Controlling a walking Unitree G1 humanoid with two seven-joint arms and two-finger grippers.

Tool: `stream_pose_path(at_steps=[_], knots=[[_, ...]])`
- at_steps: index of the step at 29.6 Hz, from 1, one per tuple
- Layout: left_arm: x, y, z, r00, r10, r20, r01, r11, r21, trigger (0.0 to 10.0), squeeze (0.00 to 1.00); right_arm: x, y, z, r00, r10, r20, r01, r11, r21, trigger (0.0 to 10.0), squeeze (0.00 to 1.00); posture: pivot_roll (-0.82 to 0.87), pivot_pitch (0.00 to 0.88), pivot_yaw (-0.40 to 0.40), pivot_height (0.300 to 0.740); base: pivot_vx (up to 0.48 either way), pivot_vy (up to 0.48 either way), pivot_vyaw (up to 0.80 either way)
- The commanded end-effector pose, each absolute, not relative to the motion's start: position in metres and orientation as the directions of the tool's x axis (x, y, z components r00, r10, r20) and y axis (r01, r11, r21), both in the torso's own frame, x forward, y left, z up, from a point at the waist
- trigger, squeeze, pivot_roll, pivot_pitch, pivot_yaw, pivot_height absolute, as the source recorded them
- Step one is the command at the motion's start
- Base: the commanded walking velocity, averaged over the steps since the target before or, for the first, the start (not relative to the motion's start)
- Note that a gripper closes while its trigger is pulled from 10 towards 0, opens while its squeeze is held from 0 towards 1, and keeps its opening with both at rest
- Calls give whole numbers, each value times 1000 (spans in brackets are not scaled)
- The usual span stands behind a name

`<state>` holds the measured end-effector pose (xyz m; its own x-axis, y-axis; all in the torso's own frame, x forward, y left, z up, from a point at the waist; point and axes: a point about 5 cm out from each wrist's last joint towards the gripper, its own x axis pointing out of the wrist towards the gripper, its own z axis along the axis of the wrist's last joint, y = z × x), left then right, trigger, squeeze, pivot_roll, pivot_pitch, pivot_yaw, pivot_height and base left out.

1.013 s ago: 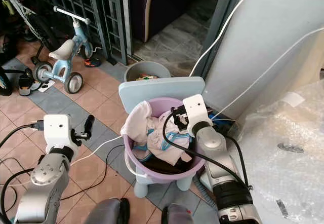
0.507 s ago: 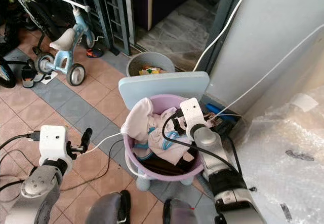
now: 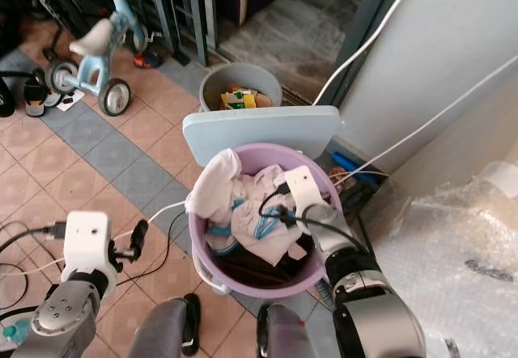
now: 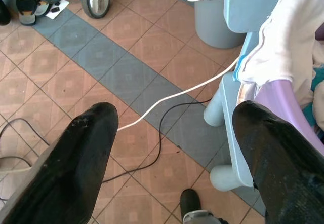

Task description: Clothes washing

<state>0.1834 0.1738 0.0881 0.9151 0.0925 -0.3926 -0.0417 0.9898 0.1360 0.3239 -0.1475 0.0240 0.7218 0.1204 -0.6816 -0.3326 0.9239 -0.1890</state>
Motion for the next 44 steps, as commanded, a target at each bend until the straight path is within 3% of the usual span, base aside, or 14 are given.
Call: stream_pose_path(at_steps=[1,8,11,18,19,20,21,30,38,44], knots=[[174,175,90,903,125,-412,-61,984,165,10000,0,320,-144,17,686,117,-718,-323,933,-157,10000,0,239,314,-88,740,0,0,0],[165,175,96,916,148,-372,-44,961,273,10000,0,317,-129,11,670,167,-724,-345,933,-104,10000,0,257,339,-114,740,0,0,0],[160,178,101,948,128,-290,-17,934,357,10000,0,320,-111,15,696,210,-687,-377,921,-100,10000,0,267,351,-121,740,0,0,0],[154,186,102,939,155,-307,-30,926,377,10000,0,324,-91,22,760,217,-613,-325,943,-70,10000,0,282,371,-116,740,0,0,0],[154,186,103,938,162,-306,-36,925,378,10000,0,322,-86,20,763,192,-618,-303,950,-79,8431,0,296,380,-112,740,0,0,0],[153,186,103,938,164,-306,-38,924,380,10000,0,321,-85,19,763,184,-620,-297,951,-83,8431,0,297,382,-112,740,0,0,0],[153,186,103,938,164,-305,-38,924,380,10000,0,320,-83,19,762,177,-623,-295,951,-91,0,0,299,383,-112,740,0,0,0],[149,187,102,935,172,-311,-37,918,394,10000,0,312,-81,9,741,100,-664,-323,920,-222,0,0,308,388,-122,740,0,0,0],[151,188,100,929,189,-319,-51,918,393,10000,0,305,-87,1,716,82,-693,-267,950,-163,0,0,323,378,-128,740,0,0,0],[149,190,99,925,203,-321,-65,917,394,10000,0,309,-75,7,742,128,-658,-219,974,-57,0,0,326,377,-131,740,0,0,0]])
